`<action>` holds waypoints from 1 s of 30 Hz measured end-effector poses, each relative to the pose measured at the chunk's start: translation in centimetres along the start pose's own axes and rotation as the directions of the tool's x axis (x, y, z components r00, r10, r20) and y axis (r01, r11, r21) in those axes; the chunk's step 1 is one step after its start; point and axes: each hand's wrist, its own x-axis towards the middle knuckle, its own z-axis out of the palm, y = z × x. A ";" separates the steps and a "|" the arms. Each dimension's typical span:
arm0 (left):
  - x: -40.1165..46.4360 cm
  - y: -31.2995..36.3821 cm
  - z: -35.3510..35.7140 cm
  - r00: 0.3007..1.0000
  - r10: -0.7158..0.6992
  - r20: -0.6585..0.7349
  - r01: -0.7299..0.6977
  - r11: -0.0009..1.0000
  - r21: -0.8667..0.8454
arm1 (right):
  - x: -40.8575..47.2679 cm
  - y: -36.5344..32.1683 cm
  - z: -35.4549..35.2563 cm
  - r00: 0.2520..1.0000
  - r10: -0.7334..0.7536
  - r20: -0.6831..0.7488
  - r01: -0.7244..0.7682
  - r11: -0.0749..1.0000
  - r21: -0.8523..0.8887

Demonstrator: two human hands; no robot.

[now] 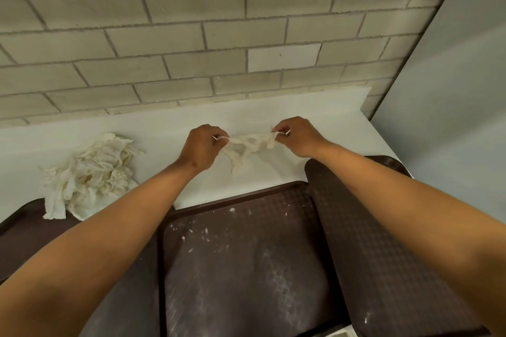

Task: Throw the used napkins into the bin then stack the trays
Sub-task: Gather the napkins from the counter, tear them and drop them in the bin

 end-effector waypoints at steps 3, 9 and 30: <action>-0.1 0.1 -0.6 1.000 -0.024 -0.013 0.024 0.999 -0.028 | -0.1 0.0 -1.4 0.998 -0.001 -0.057 0.003 1.000 0.026; -0.4 -1.4 0.5 0.989 -0.123 0.079 0.121 0.992 0.033 | -0.5 -0.1 -3.5 0.989 0.032 -0.142 -0.020 0.996 0.087; -2.9 -0.4 5.4 0.929 -0.203 0.308 0.198 0.979 0.049 | -4.0 2.7 -2.1 0.983 0.186 -0.015 -0.184 0.981 0.055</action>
